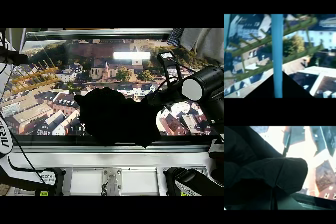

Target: Fold the clothes and pants, and hang the long-sleeved shirts on hangers.

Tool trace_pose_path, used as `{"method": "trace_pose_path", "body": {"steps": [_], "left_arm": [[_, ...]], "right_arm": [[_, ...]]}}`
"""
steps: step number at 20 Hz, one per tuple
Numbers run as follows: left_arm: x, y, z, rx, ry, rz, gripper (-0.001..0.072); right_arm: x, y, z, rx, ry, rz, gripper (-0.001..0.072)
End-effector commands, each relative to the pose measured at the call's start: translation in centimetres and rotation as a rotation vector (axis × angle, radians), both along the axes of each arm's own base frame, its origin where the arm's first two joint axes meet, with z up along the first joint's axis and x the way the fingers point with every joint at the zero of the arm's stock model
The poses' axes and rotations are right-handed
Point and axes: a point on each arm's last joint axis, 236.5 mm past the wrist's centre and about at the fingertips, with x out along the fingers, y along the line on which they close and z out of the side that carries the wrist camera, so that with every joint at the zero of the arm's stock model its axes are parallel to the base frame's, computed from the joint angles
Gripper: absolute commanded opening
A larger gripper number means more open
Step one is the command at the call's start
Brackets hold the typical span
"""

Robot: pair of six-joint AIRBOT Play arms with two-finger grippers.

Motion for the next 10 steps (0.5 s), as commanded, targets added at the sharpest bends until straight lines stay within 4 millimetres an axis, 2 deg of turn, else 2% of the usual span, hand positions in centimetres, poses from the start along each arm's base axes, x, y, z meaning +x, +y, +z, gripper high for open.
{"method": "trace_pose_path", "body": {"steps": [1, 2, 3, 5, 7, 8, 10], "left_arm": [[-5.3, -13.0, 3.5, -0.023, 0.047, -0.55, 0.0013], [-7.2, -15.4, 3.8, -0.039, 0.075, -0.656, 0.0013], [-8.7, -16.5, 3.8, -0.051, 0.108, -0.7, 0.0013], [-10.7, -17.7, 3.5, -0.05, 0.174, -0.747, 0.0013], [-11.6, -18.9, 3.4, -0.083, 0.195, -0.788, 0.0013], [-12.0, -19.1, 3.3, -0.079, 0.206, -0.808, 0.0013], [-14.6, -19.0, 2.2, -0.021, 0.291, -0.96, 0.0011]], "right_arm": [[0.0, 0.0, 0.0, 0.0, 0.001, 0.001, 0.0018], [0.0, 0.0, 0.0, 0.0, 0.001, 0.0, 0.0018], [0.0, 0.0, 0.0, 0.0, 0.001, 0.001, 0.0018], [0.0, 0.0, 0.0, 0.0, 0.0, 0.001, 0.0018], [0.0, 0.1, 0.0, 0.0, 0.001, 0.001, 0.0018], [0.0, 0.0, 0.0, 0.0, 0.0, 0.001, 0.0018], [0.0, 0.1, -0.1, -0.001, 0.003, 0.002, 0.0018]]}}
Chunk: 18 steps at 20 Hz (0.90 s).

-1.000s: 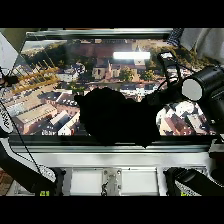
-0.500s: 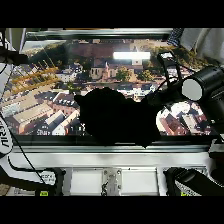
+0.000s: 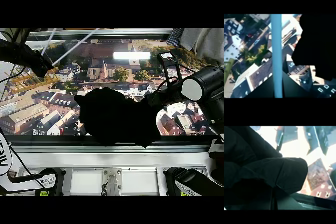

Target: Fold the clothes and pants, and hang the long-sleeved shirts on hangers.

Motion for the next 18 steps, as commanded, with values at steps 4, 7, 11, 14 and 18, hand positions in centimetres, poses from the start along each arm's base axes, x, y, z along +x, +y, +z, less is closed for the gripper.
{"method": "trace_pose_path", "body": {"steps": [4, 7, 11, 14, 18], "left_arm": [[-8.0, -0.3, -1.9, 0.076, 0.129, -0.345, 0.0011], [-11.7, 0.8, -3.7, 0.067, 0.181, -0.348, 0.0011], [-15.9, 1.2, -5.1, 0.064, 0.202, -0.357, 0.0012], [-18.7, 0.5, -5.9, 0.067, 0.205, -0.392, 0.0012], [-20.7, 0.1, -7.8, 0.053, 0.233, -0.39, 0.0012]], "right_arm": [[0.0, 0.0, -0.1, -0.001, 0.002, 0.001, 0.0018], [0.0, 0.1, -0.1, -0.001, 0.003, 0.001, 0.0018], [0.0, 0.0, -0.1, -0.001, 0.002, 0.001, 0.0018], [0.0, 0.1, -0.1, -0.001, 0.003, 0.001, 0.0018], [0.0, 0.0, -0.1, -0.001, 0.002, 0.001, 0.0018]]}}
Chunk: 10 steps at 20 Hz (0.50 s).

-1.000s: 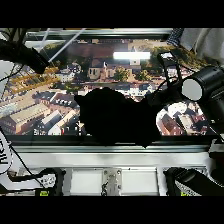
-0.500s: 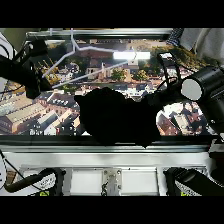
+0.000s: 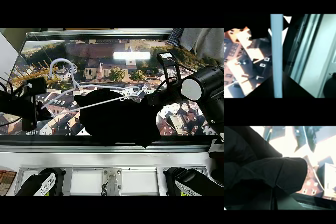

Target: Fold the clothes and pants, and hang the long-sleeved shirts on hangers.

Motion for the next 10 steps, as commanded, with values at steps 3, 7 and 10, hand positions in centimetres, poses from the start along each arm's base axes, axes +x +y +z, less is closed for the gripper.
{"method": "trace_pose_path", "body": {"steps": [3, 7, 10], "left_arm": [[-1.4, -0.3, -1.6, -0.008, 0.025, -0.012, 0.0012], [-0.5, -0.9, -0.3, -0.003, 0.01, -0.058, 0.0012], [-0.9, -2.0, 0.4, 0.002, -0.001, -0.116, 0.0011]], "right_arm": [[0.0, 0.0, 0.0, 0.0, 0.001, 0.001, 0.0018], [0.0, 0.0, 0.0, -0.001, 0.001, 0.001, 0.0018], [0.0, 0.0, 0.0, -0.001, 0.001, 0.001, 0.0018]]}}
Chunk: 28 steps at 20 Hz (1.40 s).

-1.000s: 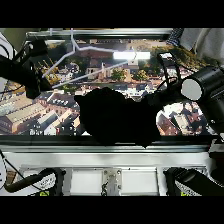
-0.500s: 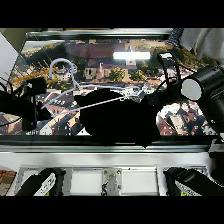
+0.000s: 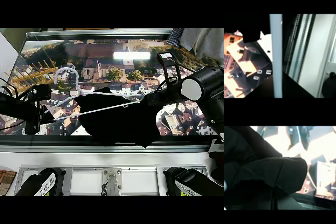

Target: Fold the clothes and pants, and hang the long-sleeved shirts on hangers.

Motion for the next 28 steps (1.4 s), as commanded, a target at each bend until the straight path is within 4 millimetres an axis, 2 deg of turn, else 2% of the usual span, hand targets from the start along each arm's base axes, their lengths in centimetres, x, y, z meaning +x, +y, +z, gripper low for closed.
{"method": "trace_pose_path", "body": {"steps": [1, 4, 7, 12, 16, 19, 25, 28], "left_arm": [[-0.6, -1.0, 0.5, 0.006, -0.005, -0.054, 0.0011], [-1.1, -1.0, -0.1, 0.005, -0.004, -0.048, 0.0011], [-1.1, -0.9, -1.6, -0.001, 0.003, -0.016, 0.0011], [1.2, -0.9, -3.0, -0.009, -0.062, 0.042, 0.0012], [0.8, -1.1, -4.9, -0.014, 0.031, 0.028, 0.0011], [0.8, -2.1, -6.1, -0.013, 0.078, -0.017, 0.0011], [2.2, -4.2, -8.5, -0.021, 0.113, -0.059, 0.0012], [2.5, -6.2, -8.7, -0.114, 0.158, -0.053, 0.0011]], "right_arm": [[0.0, 0.0, 0.0, 0.0, 0.001, 0.0, 0.0018], [0.0, 0.0, 0.0, 0.0, 0.001, 0.0, 0.0018], [0.0, 0.0, 0.0, 0.0, 0.001, 0.0, 0.0018], [0.0, 0.0, 0.0, -0.001, 0.001, 0.0, 0.0018], [0.0, 0.0, 0.0, -0.001, 0.001, 0.0, 0.0018], [0.0, 0.0, -0.2, -0.002, 0.005, 0.0, 0.0018], [0.0, 0.1, -0.2, -0.003, 0.005, 0.0, 0.0018], [0.0, 0.1, -0.2, -0.002, 0.006, 0.0, 0.0018]]}}
